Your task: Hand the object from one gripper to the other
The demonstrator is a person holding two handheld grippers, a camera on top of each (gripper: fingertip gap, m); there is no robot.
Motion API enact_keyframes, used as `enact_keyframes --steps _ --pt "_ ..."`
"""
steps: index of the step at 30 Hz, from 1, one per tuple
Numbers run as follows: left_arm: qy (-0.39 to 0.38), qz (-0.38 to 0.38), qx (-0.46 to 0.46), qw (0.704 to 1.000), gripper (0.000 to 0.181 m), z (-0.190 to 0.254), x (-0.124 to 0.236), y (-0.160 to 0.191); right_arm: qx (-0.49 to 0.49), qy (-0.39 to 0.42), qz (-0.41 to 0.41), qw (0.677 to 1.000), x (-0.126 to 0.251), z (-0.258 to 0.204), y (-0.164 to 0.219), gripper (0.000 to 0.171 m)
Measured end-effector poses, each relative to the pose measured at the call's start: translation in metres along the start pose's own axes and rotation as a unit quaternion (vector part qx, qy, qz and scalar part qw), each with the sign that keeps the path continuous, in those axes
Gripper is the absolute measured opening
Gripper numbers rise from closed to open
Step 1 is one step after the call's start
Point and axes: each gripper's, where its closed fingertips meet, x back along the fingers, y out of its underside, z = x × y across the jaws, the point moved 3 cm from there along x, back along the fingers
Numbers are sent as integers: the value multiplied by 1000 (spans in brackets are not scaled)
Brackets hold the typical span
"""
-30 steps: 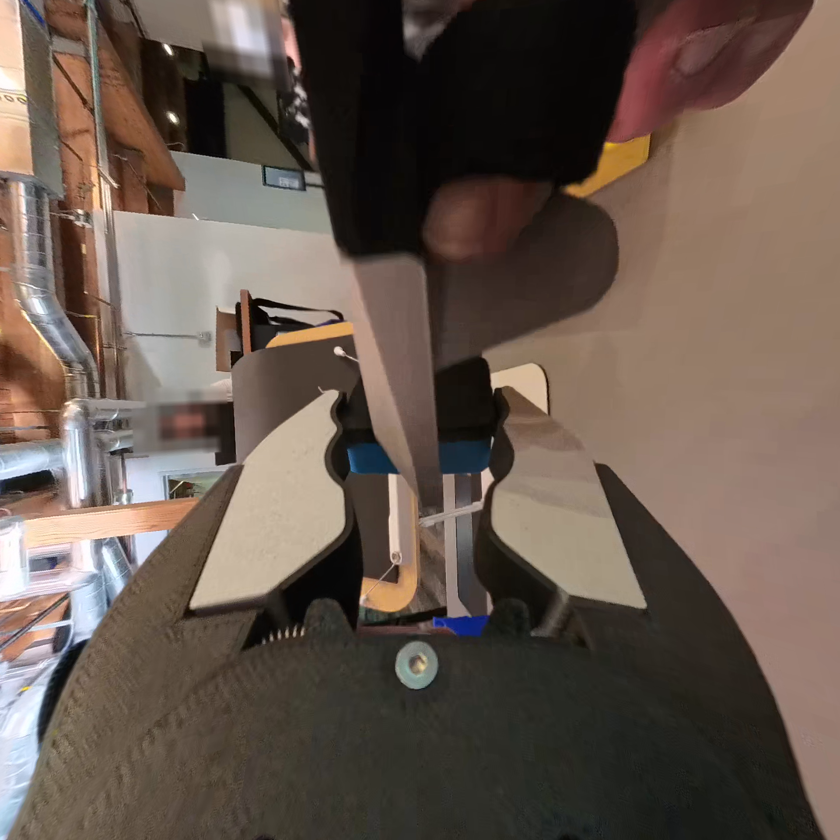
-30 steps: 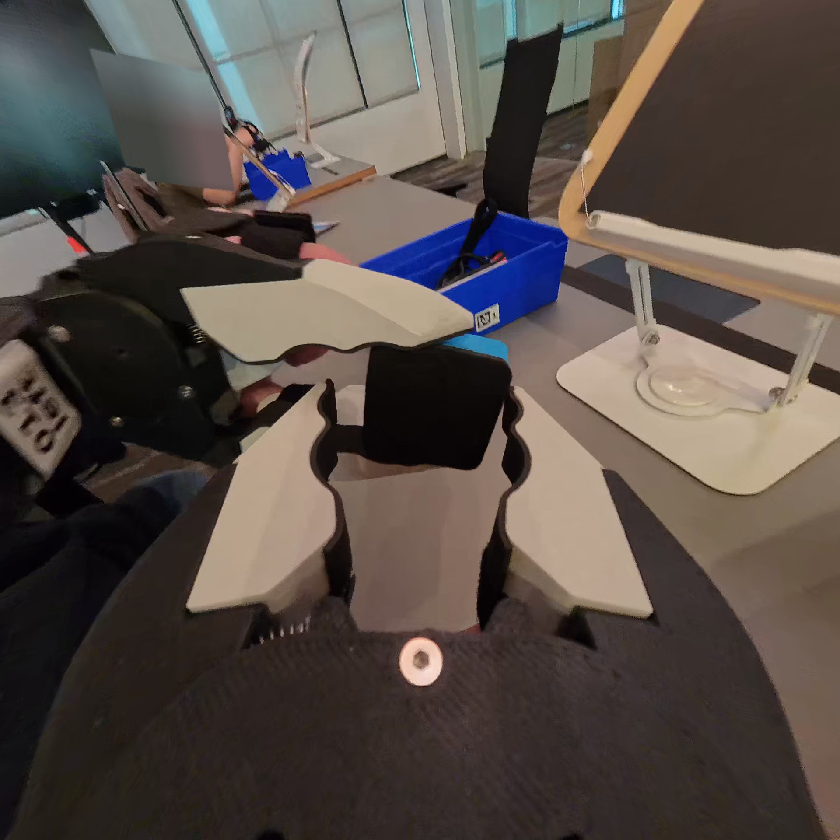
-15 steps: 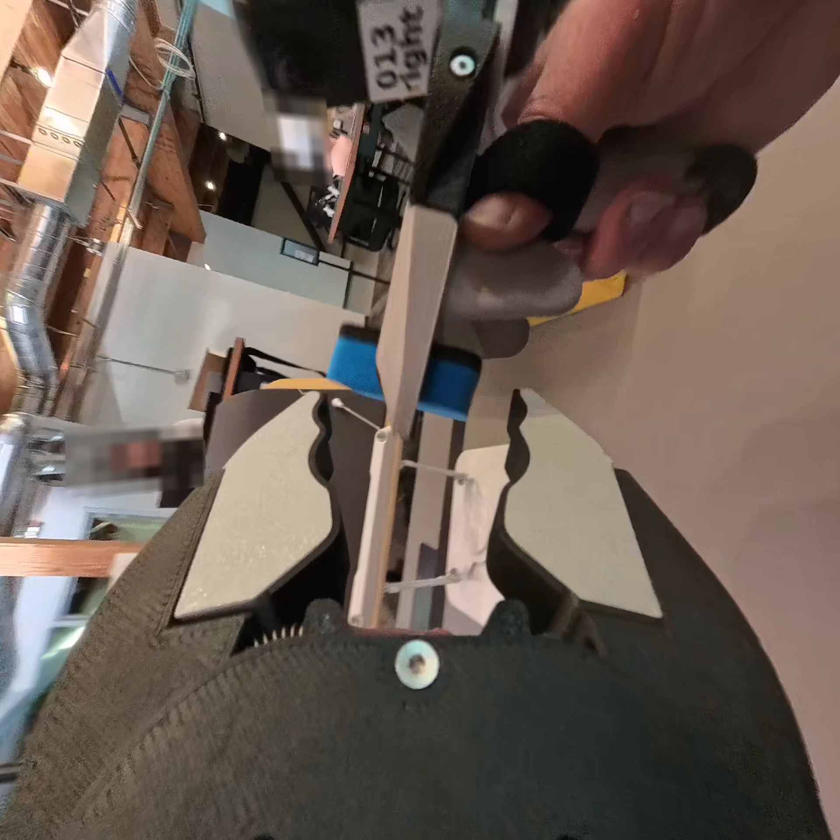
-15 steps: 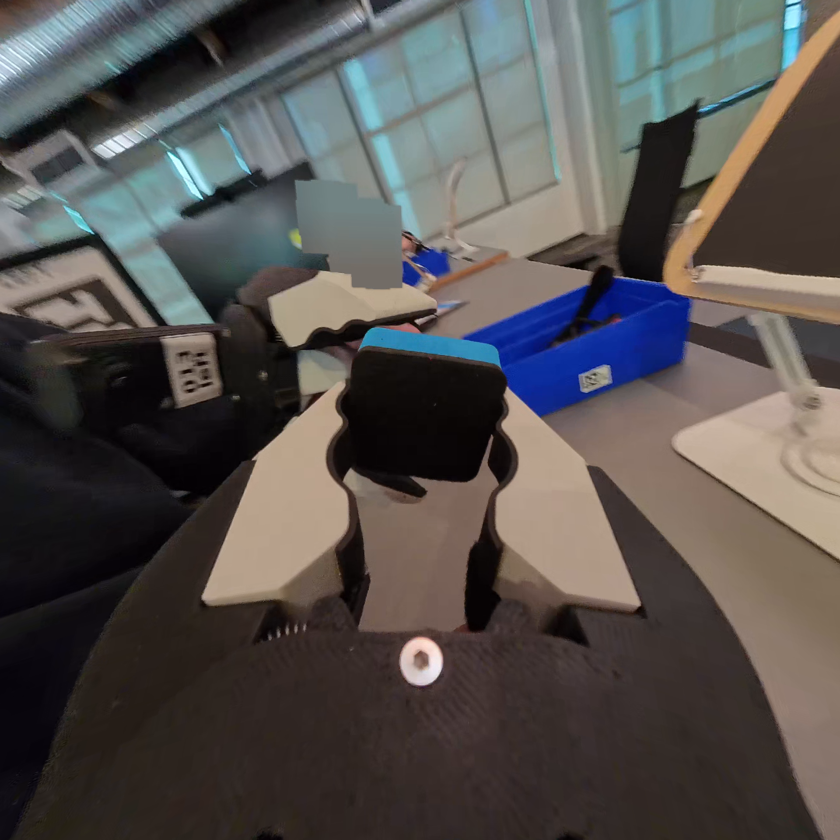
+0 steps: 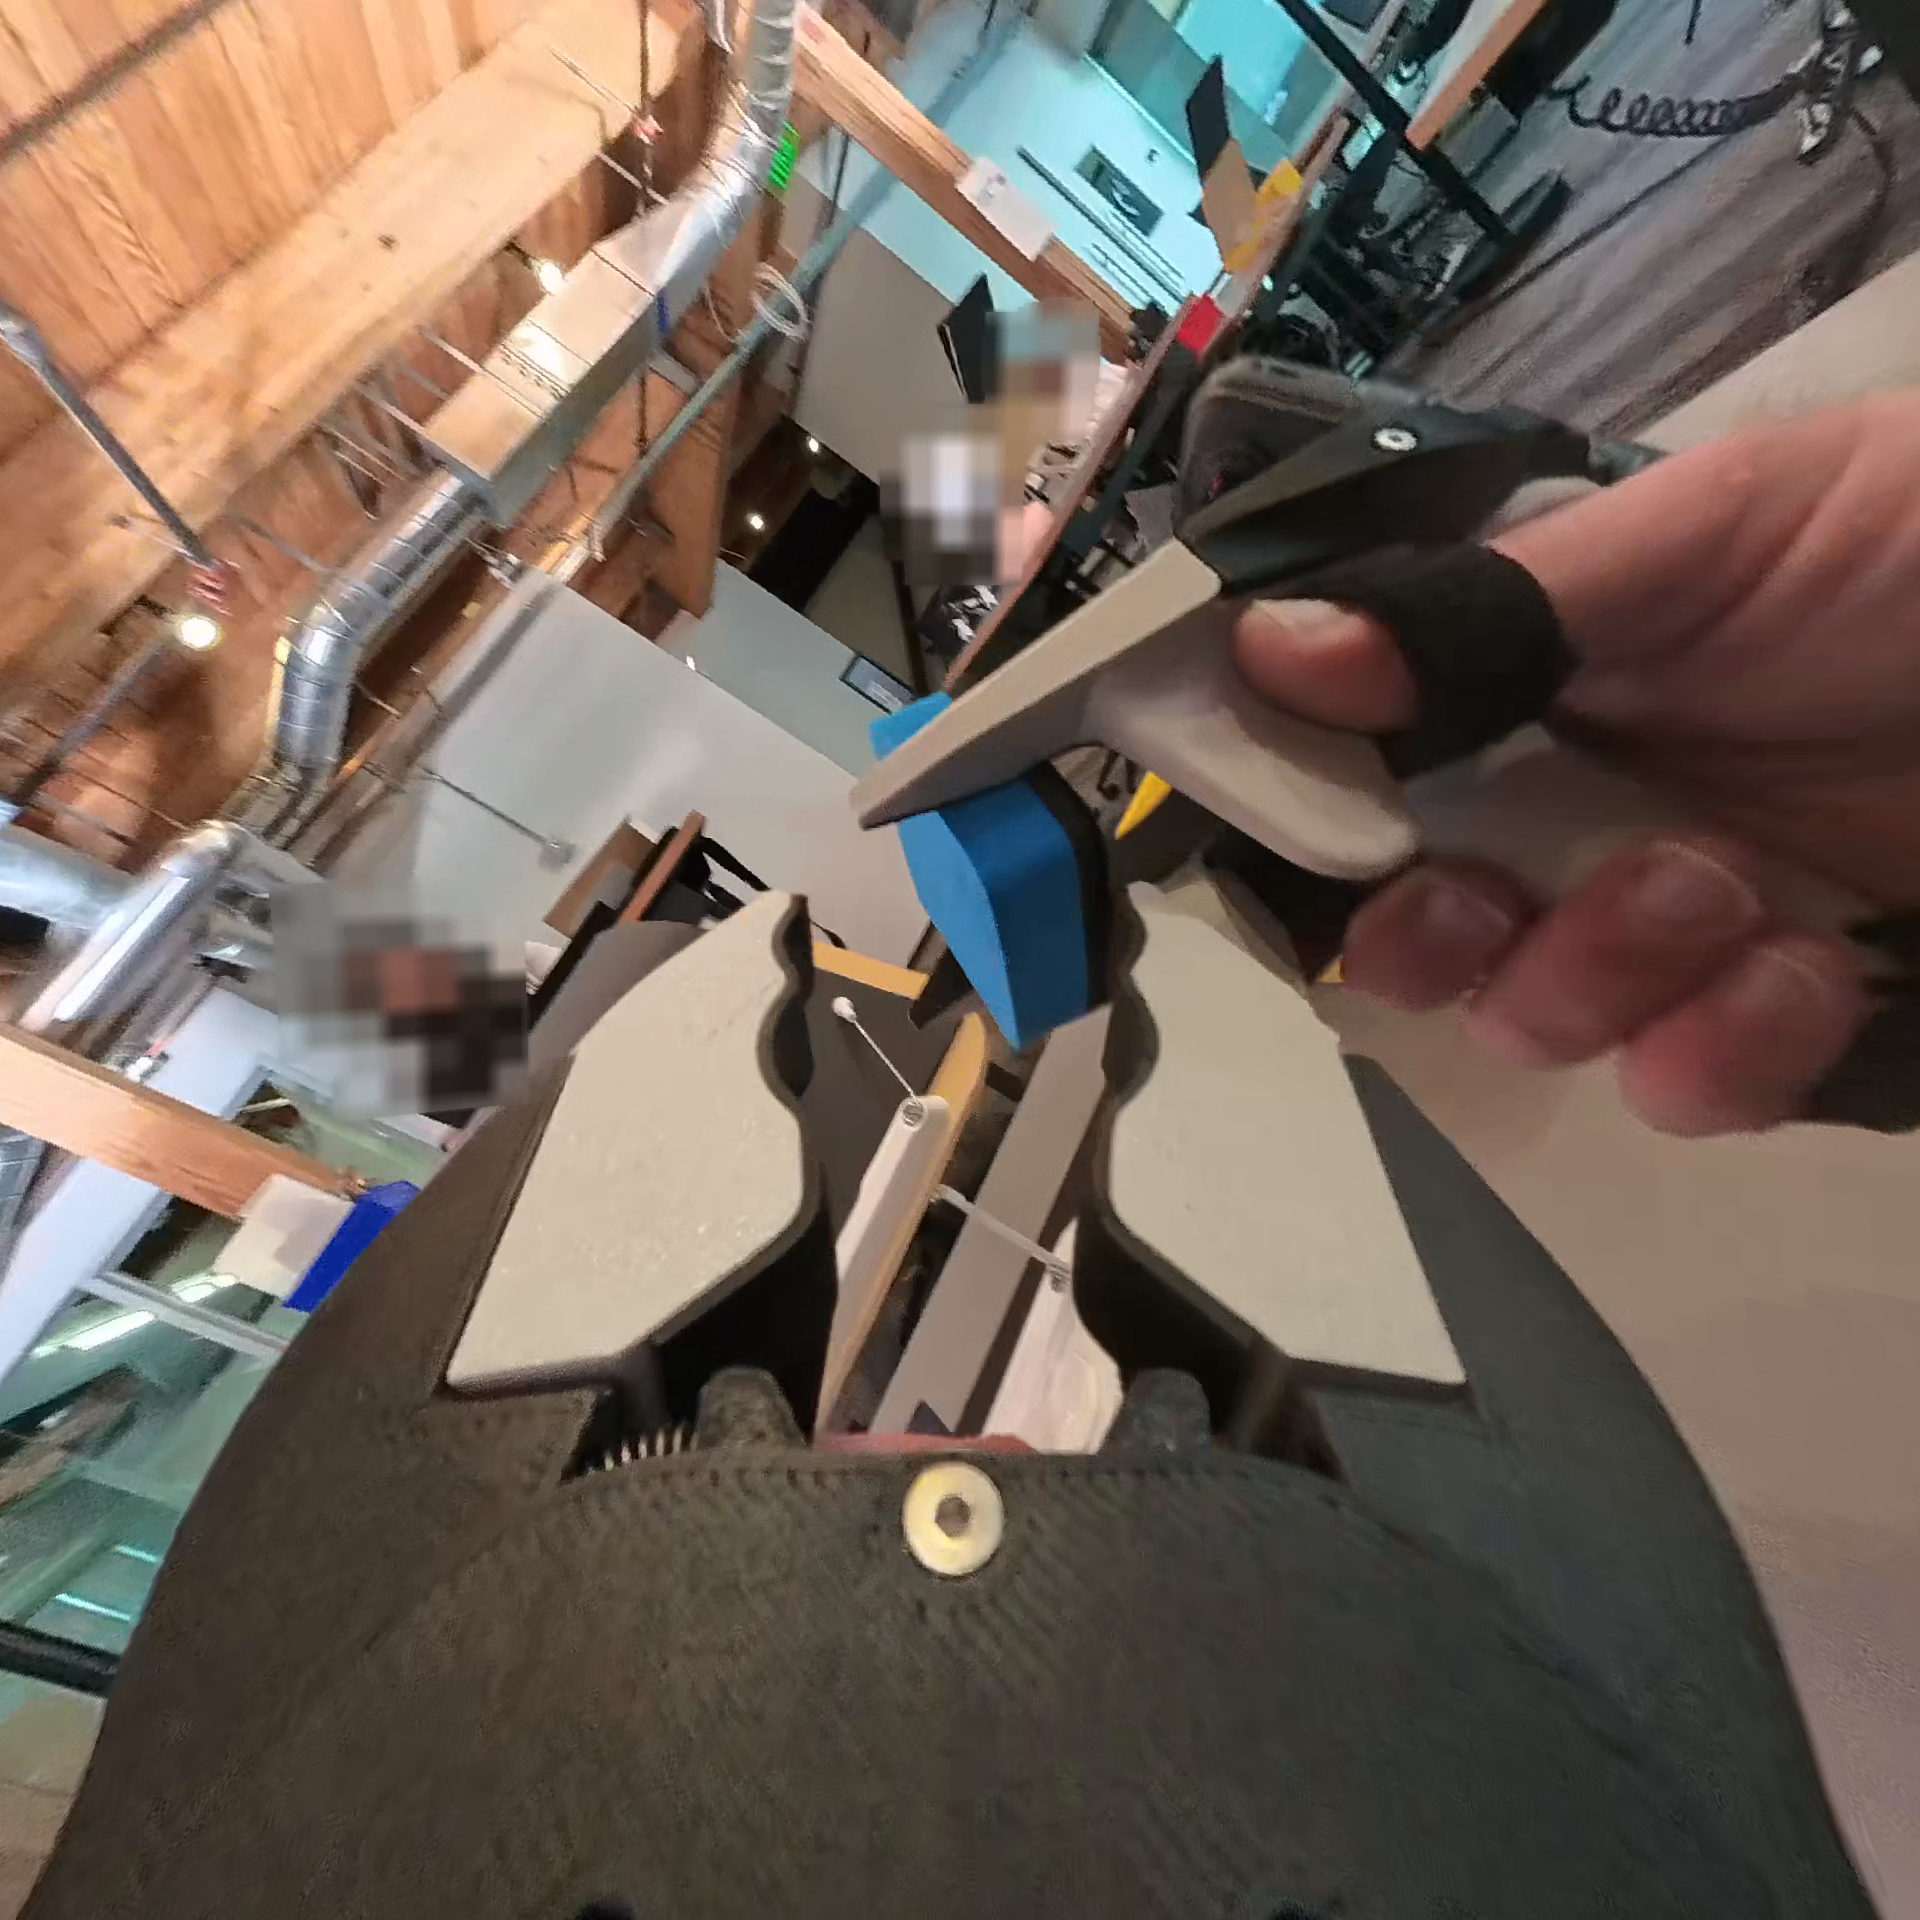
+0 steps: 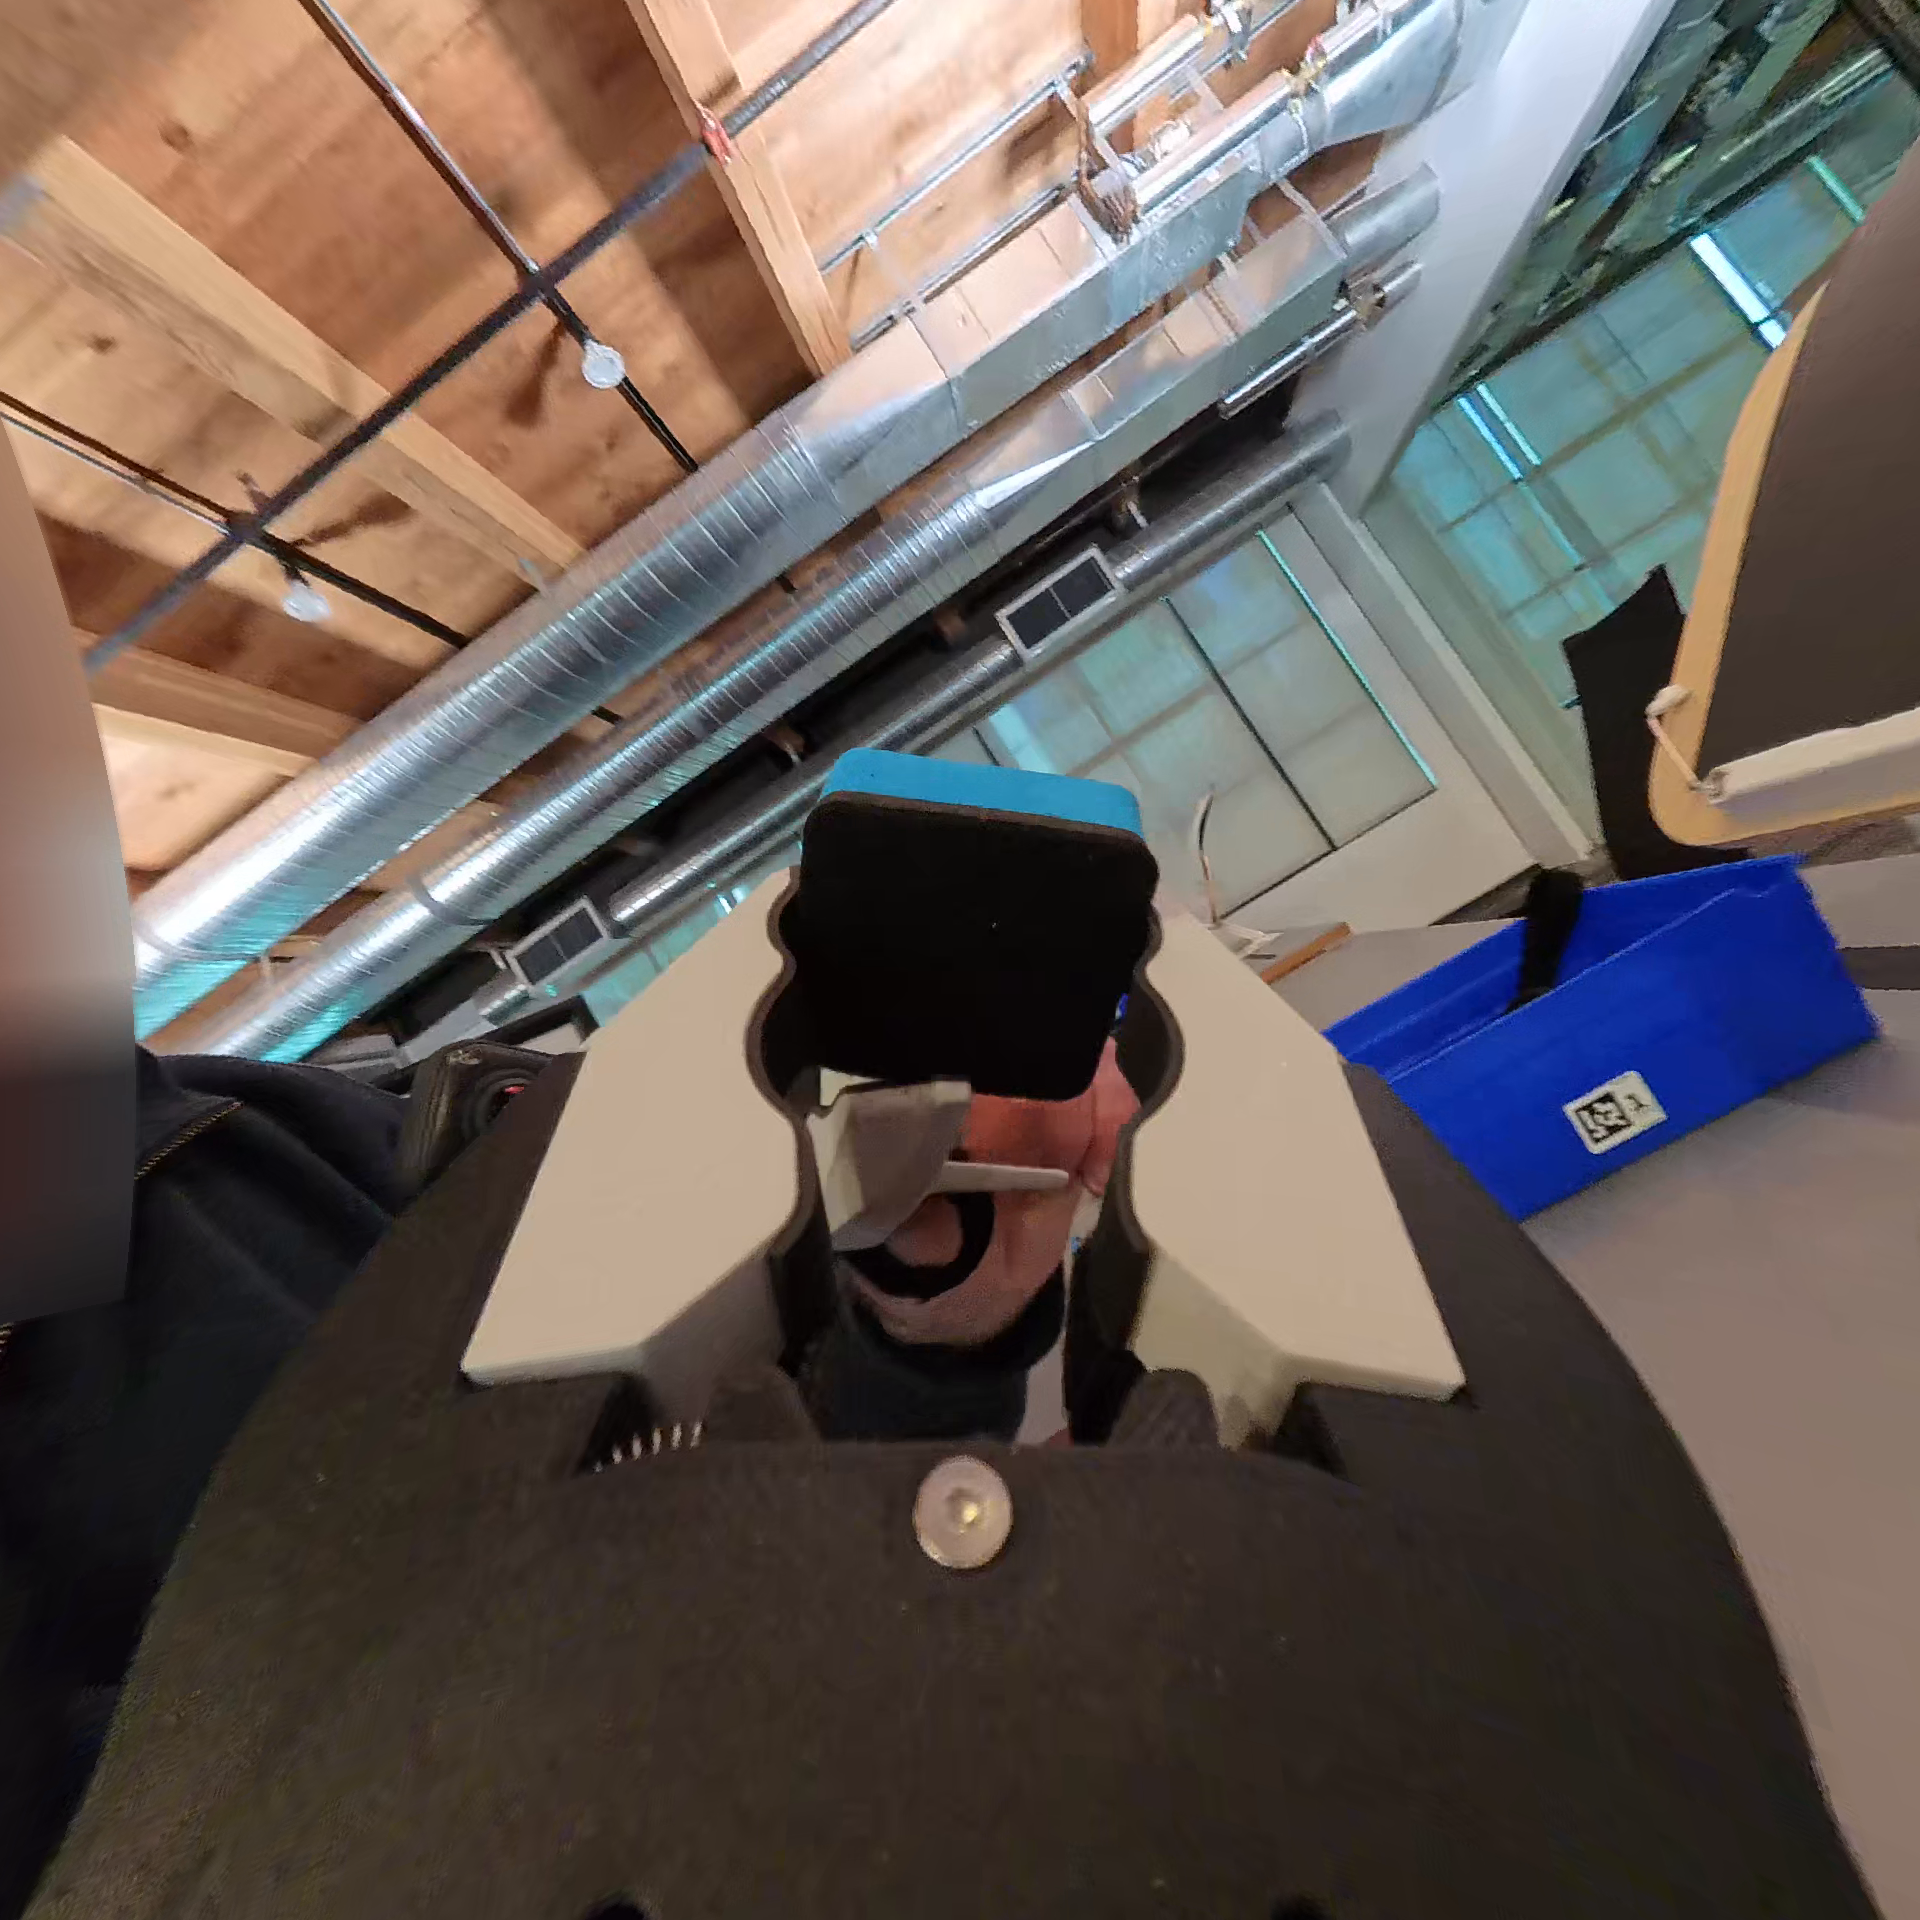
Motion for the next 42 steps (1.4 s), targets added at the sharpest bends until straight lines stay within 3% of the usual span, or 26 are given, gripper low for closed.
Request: enact_keyframes --steps 2,6,12,17,21,25,27,31,34,36,38,42 --pt "-5 12 -24 1000 51 3 0 -2 -10 -7 19 1000 1 -1 1 57" --pt "-1 19 -52 998 31 13 -2 -3 -51 -36 35 997 -1 -4 8 57" --pt "20 17 -50 998 23 13 0 -2 -33 -18 16 999 3 -2 13 58" --pt "124 -5 17 992 23 5 4 3 92 43 -76 992 17 -1 13 67" --pt "238 -29 113 964 23 -9 10 9 243 91 -181 949 28 -7 8 65" --pt "359 -23 258 897 23 -17 15 6 446 133 -280 840 28 -16 5 68" --pt "428 -14 345 835 23 -18 18 1 529 142 -311 777 25 -22 5 73" --pt "476 -5 455 752 23 -21 14 3 673 163 -338 638 16 -28 10 87" --pt "511 1 509 693 23 -12 12 3 732 166 -351 559 11 -27 19 90" --pt "553 2 525 646 23 -1 16 0 746 154 -353 543 10 -25 26 88" --pt "555 15 543 629 23 5 13 1 748 143 -362 538 11 -23 32 87" --pt "591 41 564 575 23 14 19 2 739 123 -363 554 13 -25 39 79"
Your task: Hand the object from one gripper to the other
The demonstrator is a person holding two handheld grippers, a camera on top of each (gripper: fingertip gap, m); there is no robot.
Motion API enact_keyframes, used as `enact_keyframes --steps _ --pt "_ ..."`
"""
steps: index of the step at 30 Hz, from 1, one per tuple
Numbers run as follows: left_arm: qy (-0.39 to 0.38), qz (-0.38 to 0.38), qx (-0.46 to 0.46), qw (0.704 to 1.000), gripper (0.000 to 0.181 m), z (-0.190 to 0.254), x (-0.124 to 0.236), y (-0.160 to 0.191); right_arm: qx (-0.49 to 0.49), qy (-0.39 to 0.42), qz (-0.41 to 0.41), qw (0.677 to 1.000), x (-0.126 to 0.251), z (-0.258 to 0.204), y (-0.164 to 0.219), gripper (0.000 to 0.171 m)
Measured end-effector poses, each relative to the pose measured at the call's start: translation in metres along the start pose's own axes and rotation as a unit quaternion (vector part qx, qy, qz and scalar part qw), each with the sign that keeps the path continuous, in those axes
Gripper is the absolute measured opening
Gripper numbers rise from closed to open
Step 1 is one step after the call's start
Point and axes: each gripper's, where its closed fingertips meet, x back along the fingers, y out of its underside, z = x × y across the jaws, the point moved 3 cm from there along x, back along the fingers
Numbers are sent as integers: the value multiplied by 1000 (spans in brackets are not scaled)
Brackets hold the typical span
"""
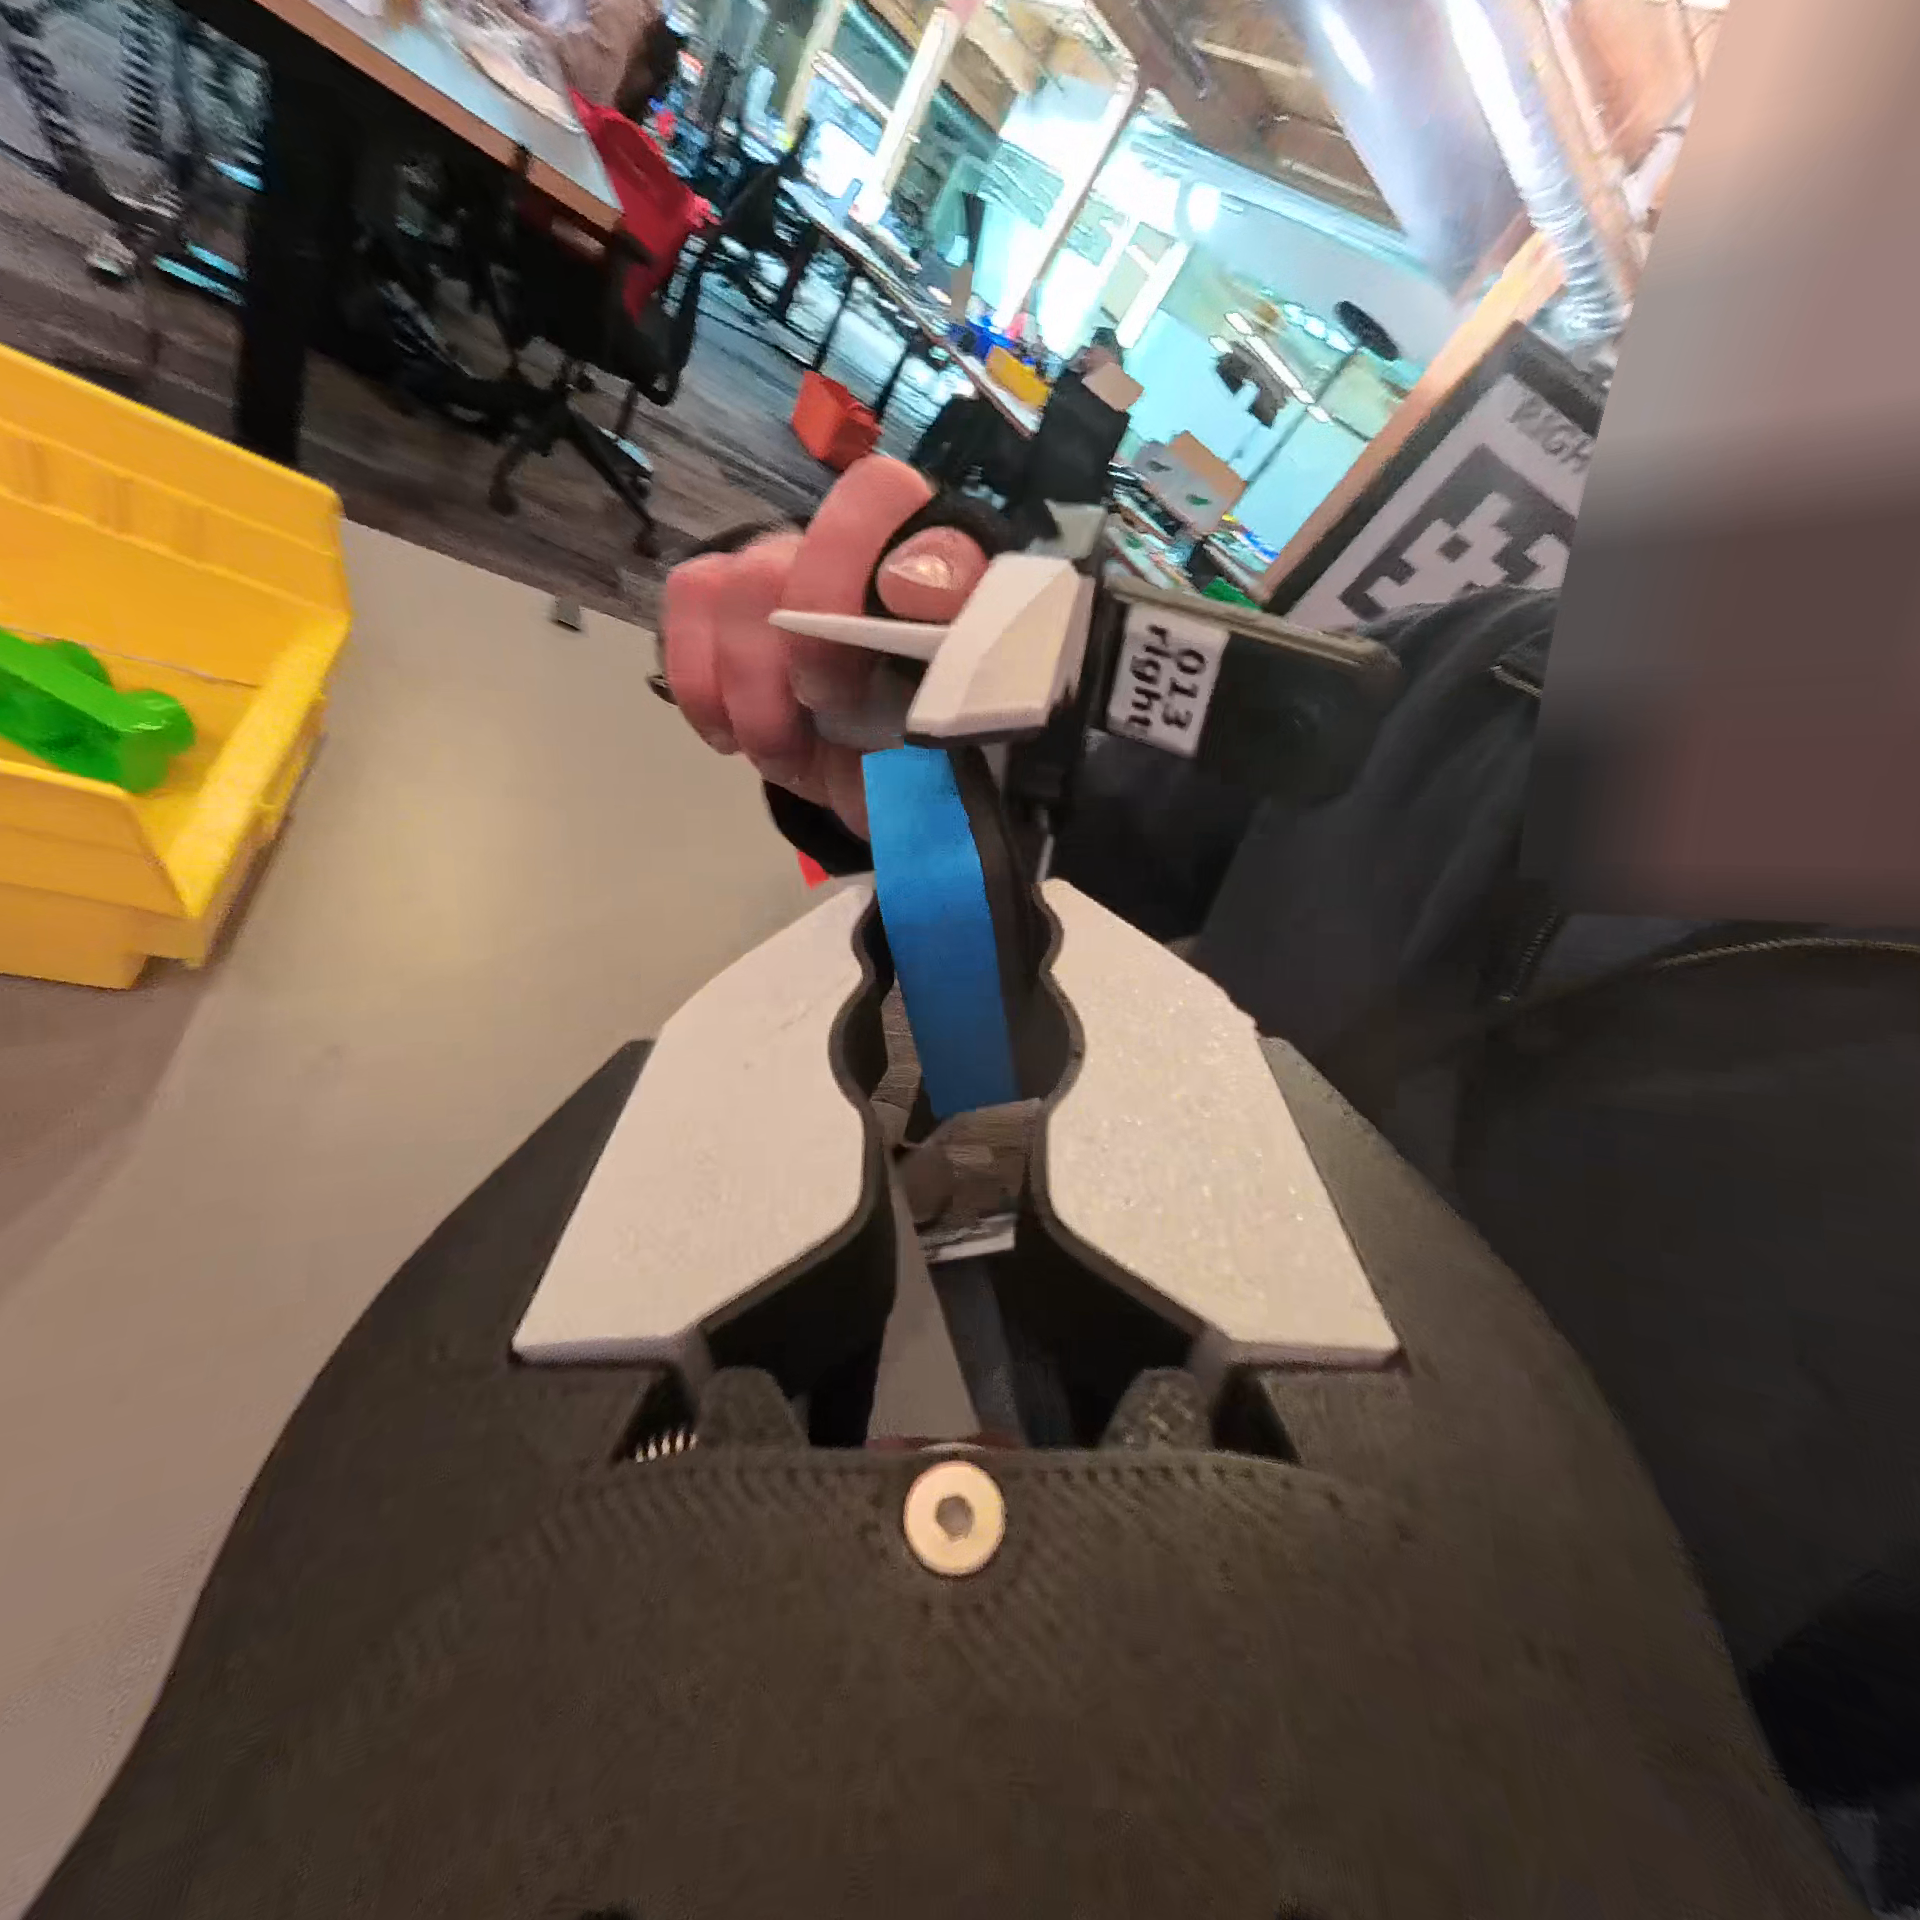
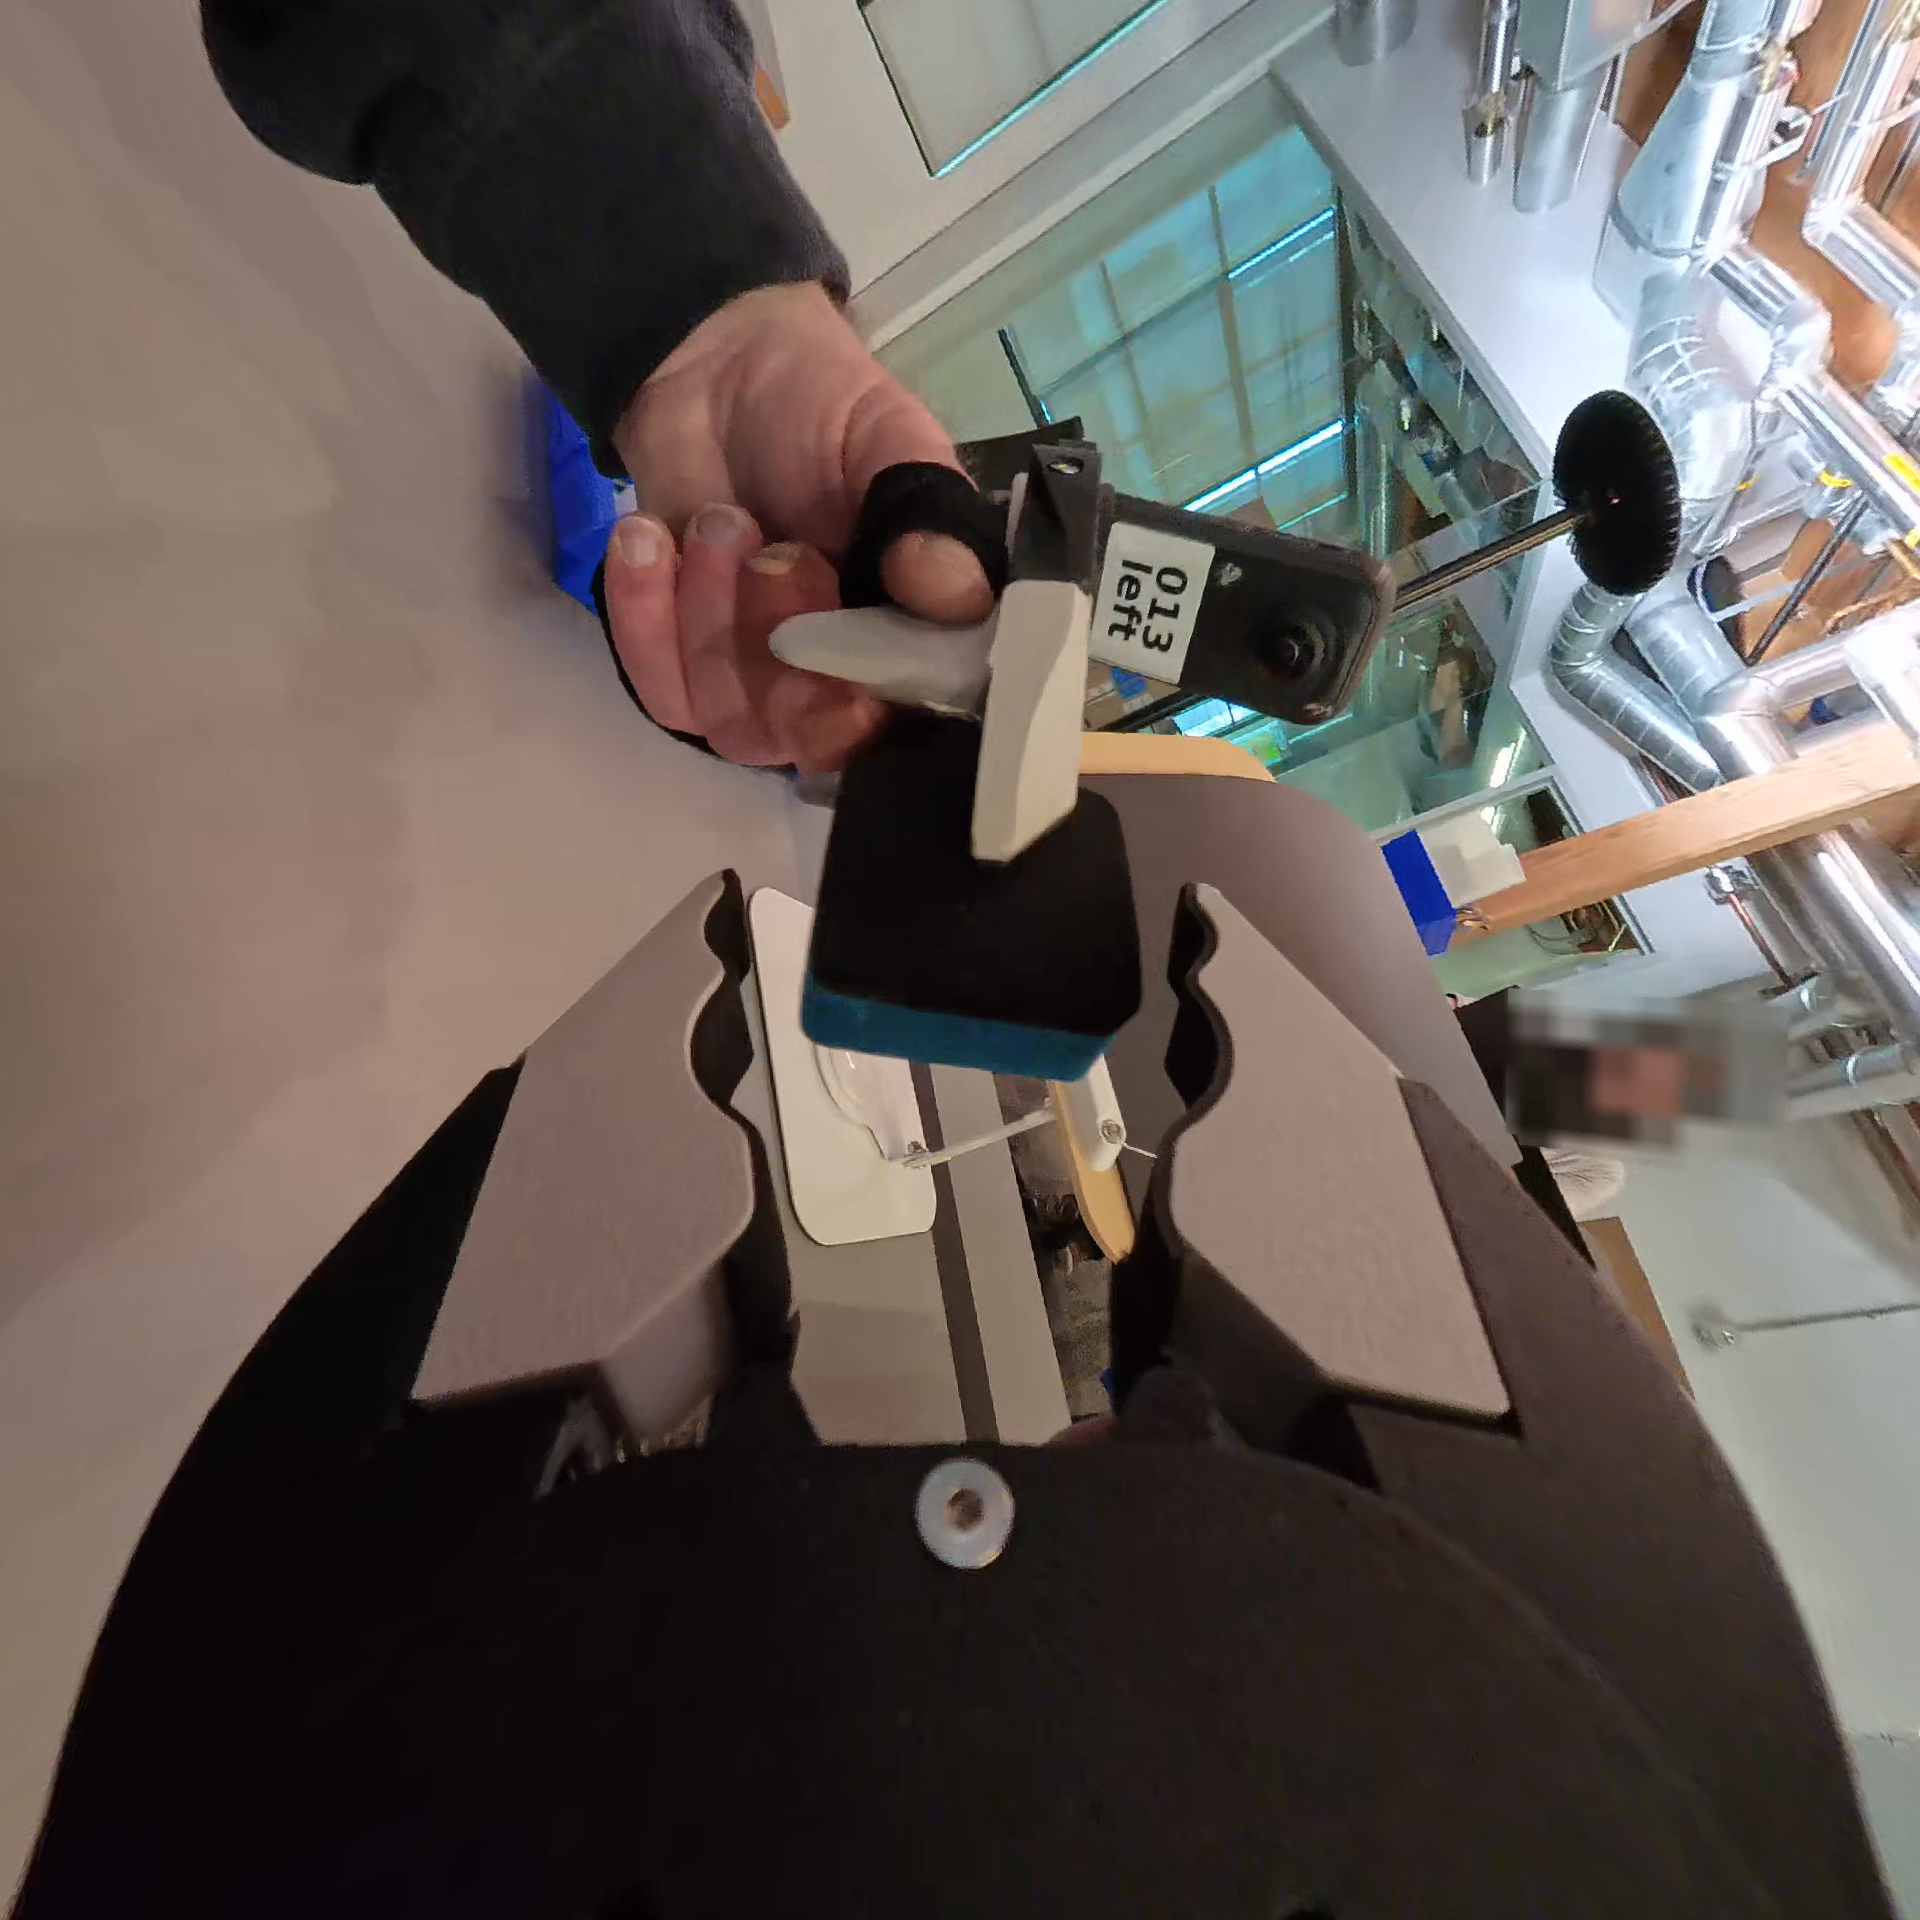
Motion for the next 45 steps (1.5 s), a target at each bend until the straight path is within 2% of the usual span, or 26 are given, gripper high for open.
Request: enact_keyframes --steps 5,8,11,14,18,21,24,27,30,31,35,39,42,43,45 --pt "40 0 -10 999 24 3 -9 9 -10 -23 21 999 3 -6 -4 59" --pt "54 7 -9 998 24 2 -10 11 -9 -28 15 999 4 -7 -4 58" --pt "61 18 -13 998 25 3 -10 9 -53 -37 23 998 5 -4 -4 57" --pt "3 17 -73 997 32 0 -8 6 -103 -44 23 994 6 -1 2 57" --pt "-139 17 -213 967 41 -6 8 3 -245 -88 48 964 8 -1 14 57" --pt "-245 -7 -329 912 46 -3 17 1 -356 -136 78 921 10 -1 22 58" --pt "-322 -94 -455 825 49 0 12 8 -440 -189 110 871 11 -1 23 57" --pt "-365 -159 -538 743 51 -2 -1 12 -482 -230 122 836 9 -6 21 57" --pt "-383 -185 -588 688 49 -6 -10 14 -519 -268 148 798 10 -10 14 57" --pt "-380 -193 -597 680 47 -6 -13 16 -530 -283 156 784 11 -12 11 57" --pt "-370 -200 -619 664 23 -4 -23 22 -566 -314 175 742 12 -17 8 58" --pt "-377 -210 -613 662 22 -8 -23 23 -574 -294 177 744 10 -15 13 59" --pt "-373 -194 -582 696 22 -8 -19 20 -551 -253 180 775 15 -6 18 70" --pt "-366 -184 -563 718 22 -8 -18 19 -538 -239 183 787 19 -2 19 72" --pt "-347 -156 -507 773 22 -7 -13 15 -486 -209 156 834 23 0 24 79"
